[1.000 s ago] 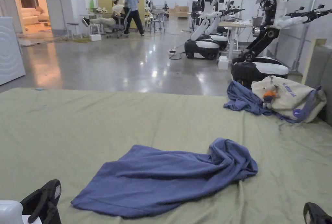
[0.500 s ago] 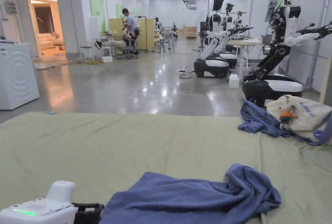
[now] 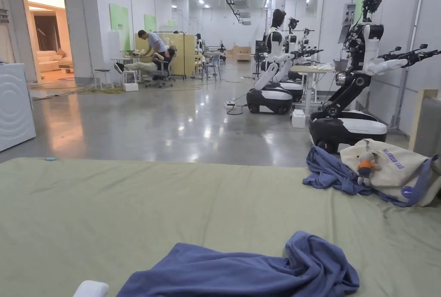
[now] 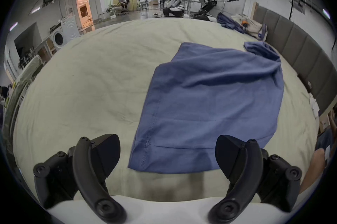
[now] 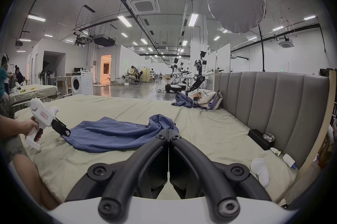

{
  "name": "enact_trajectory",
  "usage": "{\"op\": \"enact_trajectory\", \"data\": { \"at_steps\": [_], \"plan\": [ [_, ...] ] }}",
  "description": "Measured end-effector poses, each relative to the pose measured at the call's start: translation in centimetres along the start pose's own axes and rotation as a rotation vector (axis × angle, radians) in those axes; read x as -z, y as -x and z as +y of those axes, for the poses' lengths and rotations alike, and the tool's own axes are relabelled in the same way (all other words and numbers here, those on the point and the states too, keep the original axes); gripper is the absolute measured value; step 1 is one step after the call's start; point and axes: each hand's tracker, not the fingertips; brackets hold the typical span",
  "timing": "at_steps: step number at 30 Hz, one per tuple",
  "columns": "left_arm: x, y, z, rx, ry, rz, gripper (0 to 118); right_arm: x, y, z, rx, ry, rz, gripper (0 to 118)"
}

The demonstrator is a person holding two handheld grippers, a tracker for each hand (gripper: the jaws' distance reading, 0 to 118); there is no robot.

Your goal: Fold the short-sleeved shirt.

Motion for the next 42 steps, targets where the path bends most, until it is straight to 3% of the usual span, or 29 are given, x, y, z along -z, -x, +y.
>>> {"op": "enact_trajectory", "data": {
  "at_steps": [1, 3, 5, 7, 10, 19, 20, 23, 25, 26, 30, 33, 39, 41, 42],
  "plan": [
    [0.3, -0.1, 0.1, 0.004, 0.007, 0.016, 96, 0.0, 0.1, 0.0, -0.004, 0.0, 0.001, 2],
    [0.0, -0.5, 0.0, 0.043, -0.021, 0.052, 0, -0.1, 0.3, 0.0, -0.016, 0.002, 0.003, 2],
    [-0.7, -0.9, -0.3, 0.034, -0.066, 0.078, 0, 0.0, 0.3, 0.0, -0.024, 0.009, 0.007, 2],
    [-1.0, -1.1, -0.3, 0.006, -0.031, -0.031, 0, -0.1, 0.4, 0.0, -0.026, 0.007, 0.007, 2],
    [-1.1, -1.6, -0.1, 0.053, -0.041, 0.026, 0, 0.0, 0.4, 0.0, -0.026, 0.011, 0.01, 2],
    [-1.9, -0.5, 0.2, 0.003, -0.068, 0.02, 0, 0.4, 0.3, 0.5, -0.029, 0.025, 0.001, 5],
    [-2.1, -0.4, 0.1, -0.01, -0.071, 0.011, 0, 0.5, 0.2, 1.0, -0.05, 0.023, -0.001, 17],
    [-3.1, -1.2, 0.0, -0.02, -0.087, -0.002, 0, 1.1, -0.8, 3.2, -0.058, -0.078, -0.014, 33],
    [-3.4, -1.2, 0.2, -0.03, -0.102, -0.003, 0, 3.9, -1.2, 4.3, -0.048, -0.063, -0.018, 94],
    [-3.6, -1.1, 0.3, -0.037, -0.107, -0.005, 0, 6.0, -1.3, 4.4, -0.042, 0.006, 0.006, 118],
    [-3.8, -0.6, 0.8, -0.079, -0.127, -0.016, 0, 16.8, -1.0, 2.6, 0.025, 0.307, 0.117, 118],
    [-3.7, -0.6, 1.3, -0.077, -0.133, -0.018, 0, 25.4, -0.8, -0.7, 0.03, 0.555, 0.156, 118],
    [-3.3, -0.1, 1.6, -0.085, -0.134, -0.026, 0, 34.4, -2.9, -3.2, 0.25, 0.611, 0.075, 117],
    [-2.9, 0.2, 1.7, -0.087, -0.13, -0.027, 0, 36.0, -3.6, -3.2, 0.321, 0.606, 0.13, 117],
    [-2.6, 0.3, 1.8, -0.086, -0.127, -0.026, 0, 36.4, -3.5, -3.3, 0.318, 0.62, 0.153, 117]
  ]
}}
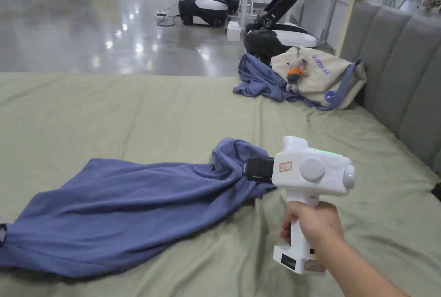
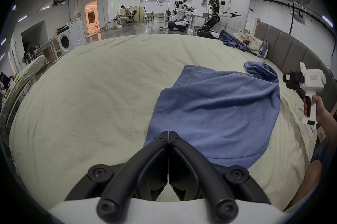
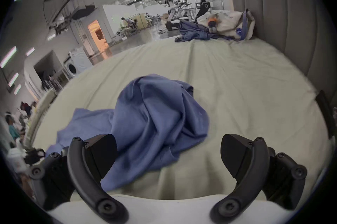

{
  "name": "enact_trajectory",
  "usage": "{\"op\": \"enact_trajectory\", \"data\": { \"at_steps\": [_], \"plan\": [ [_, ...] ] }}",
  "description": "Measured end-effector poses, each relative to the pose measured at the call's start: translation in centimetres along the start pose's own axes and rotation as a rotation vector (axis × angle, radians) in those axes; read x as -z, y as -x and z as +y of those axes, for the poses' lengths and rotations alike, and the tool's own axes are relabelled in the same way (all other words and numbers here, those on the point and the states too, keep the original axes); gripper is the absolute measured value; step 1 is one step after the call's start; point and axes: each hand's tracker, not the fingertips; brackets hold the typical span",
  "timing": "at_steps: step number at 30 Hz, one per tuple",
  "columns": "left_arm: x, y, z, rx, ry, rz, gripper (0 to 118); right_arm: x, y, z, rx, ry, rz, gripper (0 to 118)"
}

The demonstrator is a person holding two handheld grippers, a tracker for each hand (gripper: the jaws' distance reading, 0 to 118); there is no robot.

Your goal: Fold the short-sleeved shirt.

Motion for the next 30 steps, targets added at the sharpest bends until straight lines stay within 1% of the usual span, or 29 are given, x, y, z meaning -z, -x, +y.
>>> {"op": "enact_trajectory", "data": {
  "at_steps": [2, 3, 4, 6, 7, 8, 10, 11, 12, 13, 15, 16, 17, 19, 20, 22, 24, 25, 26, 29, 30],
  "plan": [
    [0.3, 0.1, 0.1, -0.001, 0.0, 0.0, 0, 1.4, 0.1, 0.2, -0.023, 0.006, -0.007, 116],
    [0.6, 0.2, 0.2, -0.002, 0.001, 0.003, 0, 2.3, 0.2, 0.4, -0.025, 0.025, -0.025, 112],
    [0.7, 0.2, 0.2, -0.007, 0.0, 0.003, 0, 3.0, 0.2, 0.3, -0.013, 0.034, -0.042, 103],
    [1.1, 0.4, 0.4, -0.021, 0.0, 0.0, 0, 4.0, 0.2, 0.3, 0.012, 0.052, -0.015, 48],
    [1.3, 0.4, 0.5, -0.024, 0.001, 0.0, 0, 4.4, 0.2, 0.4, 0.022, 0.064, -0.004, 31],
    [1.5, 0.4, 0.7, -0.026, 0.003, 0.001, 0, 4.5, 0.3, 0.2, 0.02, 0.067, -0.005, 22],
    [1.6, 0.4, 1.1, -0.028, -0.001, 0.002, 0, 4.5, 0.4, 0.2, 0.028, 0.066, -0.01, 20],
    [1.7, 0.5, 1.3, -0.031, -0.002, 0.0, 0, 4.3, 0.3, 0.5, 0.039, 0.063, 0.015, 18],
    [1.6, 0.5, 1.5, -0.034, -0.007, -0.005, 0, 3.7, 0.3, 0.4, 0.049, 0.056, 0.02, 15],
    [1.4, 0.5, 1.7, -0.036, -0.012, -0.006, 0, 2.9, 0.2, 0.6, 0.071, 0.019, 0.058, 13],
    [0.8, 0.6, 2.2, -0.047, -0.04, -0.006, 0, 1.3, 0.1, 1.4, 0.077, 0.002, 0.1, 12],
    [0.1, 0.7, 2.5, -0.061, -0.072, -0.01, 0, -0.3, 0.1, 1.8, 0.05, -0.009, 0.149, 12],
    [-0.4, 0.7, 2.8, -0.067, -0.084, -0.023, 0, -1.3, 0.3, 2.2, 0.022, -0.04, 0.154, 12],
    [-1.7, 0.6, 3.9, -0.096, -0.127, -0.044, 0, -3.6, 0.8, 3.3, 0.003, -0.054, 0.178, 11],
    [-2.6, 0.4, 4.5, -0.106, -0.16, -0.055, 0, -5.2, 1.4, 3.7, -0.029, -0.095, 0.179, 11],
    [-4.8, -0.3, 6.7, -0.08, -0.231, -0.069, 0, -8.4, 2.5, 5.5, -0.093, -0.16, 0.184, 11],
    [-7.5, -1.1, 9.3, -0.067, -0.299, -0.092, 0, -11.4, 3.4, 7.9, -0.099, -0.181, 0.205, 11],
    [-8.9, -1.2, 11.1, -0.072, -0.322, -0.113, 0, -13.3, 4.1, 8.9, -0.106, -0.23, 0.182, 11],
    [-10.4, -1.3, 12.9, -0.081, -0.365, -0.125, 0, -15.1, 4.9, 10.4, -0.132, -0.225, 0.196, 11],
    [-15.1, -1.9, 18.2, -0.048, -0.473, -0.111, 0, -21.5, 7.5, 14.1, -0.239, -0.32, 0.168, 11],
    [-16.9, -1.9, 20.0, -0.054, -0.514, -0.121, 0, -23.6, 8.2, 15.5, -0.242, -0.337, 0.154, 11]
  ]
}}
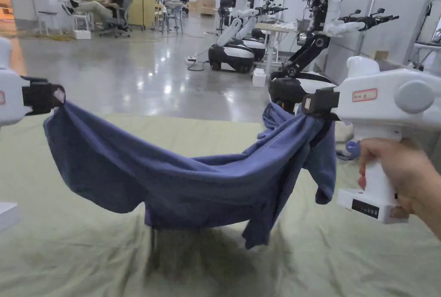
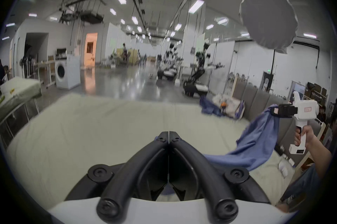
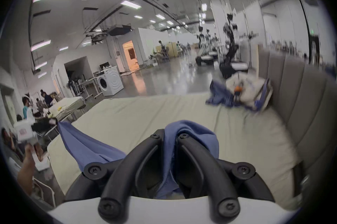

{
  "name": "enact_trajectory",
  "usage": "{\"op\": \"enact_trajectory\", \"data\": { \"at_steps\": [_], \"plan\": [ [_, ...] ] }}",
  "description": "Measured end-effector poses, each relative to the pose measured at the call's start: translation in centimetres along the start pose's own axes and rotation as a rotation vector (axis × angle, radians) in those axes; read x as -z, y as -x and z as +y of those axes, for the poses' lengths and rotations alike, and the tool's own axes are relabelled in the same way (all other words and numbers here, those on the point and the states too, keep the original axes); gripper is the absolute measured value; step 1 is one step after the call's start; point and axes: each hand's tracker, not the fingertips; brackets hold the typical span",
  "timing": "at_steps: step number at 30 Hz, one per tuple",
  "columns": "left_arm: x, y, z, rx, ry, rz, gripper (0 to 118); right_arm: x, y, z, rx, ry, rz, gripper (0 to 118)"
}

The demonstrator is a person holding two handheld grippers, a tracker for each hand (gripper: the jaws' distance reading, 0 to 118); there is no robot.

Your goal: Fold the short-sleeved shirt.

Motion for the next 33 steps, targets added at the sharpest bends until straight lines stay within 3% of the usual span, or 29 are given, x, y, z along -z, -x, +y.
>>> {"op": "enact_trajectory", "data": {
  "at_steps": [6, 10, 15, 26, 33],
  "plan": [
    [-3.5, -2.1, 13.7, 0.002, -0.16, -0.007, 0, -7.9, 2.9, 10.7, -0.091, -0.116, -0.068, 11],
    [-4.7, -3.1, 18.9, 0.015, -0.232, -0.005, 0, -11.2, 4.7, 15.3, -0.153, -0.171, -0.098, 11],
    [-4.3, -4.1, 21.6, 0.022, -0.247, 0.008, 0, -11.7, 5.5, 17.2, -0.095, -0.181, -0.075, 11],
    [2.1, -2.9, 17.6, 0.057, -0.16, 0.083, 0, -2.4, 5.1, 13.0, -0.088, -0.079, -0.096, 11],
    [2.2, -0.8, 6.9, -0.004, -0.069, -0.005, 0, -1.1, 2.3, 3.6, -0.068, -0.003, -0.024, 11]
  ]
}}
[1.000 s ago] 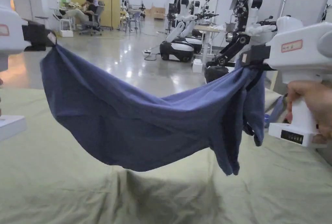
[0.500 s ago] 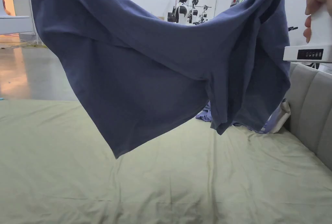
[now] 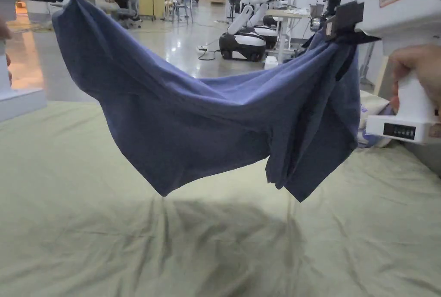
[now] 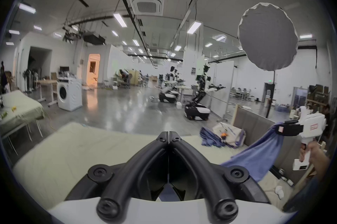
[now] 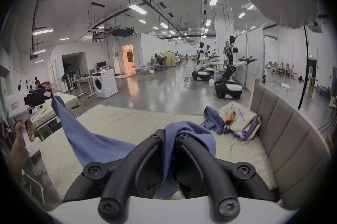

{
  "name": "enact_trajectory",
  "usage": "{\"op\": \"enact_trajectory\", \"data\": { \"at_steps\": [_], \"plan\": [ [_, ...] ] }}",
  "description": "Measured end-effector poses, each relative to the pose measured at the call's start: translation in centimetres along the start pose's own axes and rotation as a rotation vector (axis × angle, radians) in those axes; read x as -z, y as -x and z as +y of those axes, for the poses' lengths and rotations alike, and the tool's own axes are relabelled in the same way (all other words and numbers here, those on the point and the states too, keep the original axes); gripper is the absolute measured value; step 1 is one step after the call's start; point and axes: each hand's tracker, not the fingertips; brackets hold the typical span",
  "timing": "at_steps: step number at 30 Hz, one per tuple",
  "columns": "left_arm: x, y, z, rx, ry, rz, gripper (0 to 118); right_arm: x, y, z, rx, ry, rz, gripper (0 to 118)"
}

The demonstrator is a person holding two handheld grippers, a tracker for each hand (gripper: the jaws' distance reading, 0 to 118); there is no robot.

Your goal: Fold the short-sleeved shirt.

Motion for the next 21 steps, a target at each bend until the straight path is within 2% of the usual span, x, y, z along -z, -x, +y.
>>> {"op": "enact_trajectory", "data": {
  "at_steps": [4, 8, 11, 18, 21],
  "plan": [
    [-3.6, -0.2, -8.9, 0.026, 0.091, -0.006, 0, -1.0, -1.7, -9.0, 0.054, 0.11, 0.037, 11],
    [-6.7, -0.9, -18.3, -0.03, 0.277, -0.035, 0, -1.3, -2.9, -18.4, 0.045, 0.252, 0.049, 11],
    [-8.8, -1.6, -23.9, -0.052, 0.367, -0.026, 0, -1.8, -3.8, -24.4, 0.133, 0.357, 0.055, 11],
    [-13.5, -2.0, -28.0, -0.103, 0.503, -0.023, 0, -5.6, -5.3, -31.2, 0.186, 0.415, 0.037, 11],
    [-15.4, -1.8, -28.6, -0.045, 0.509, 0.03, 0, -7.4, -4.9, -32.5, 0.192, 0.404, 0.029, 11]
  ]
}}
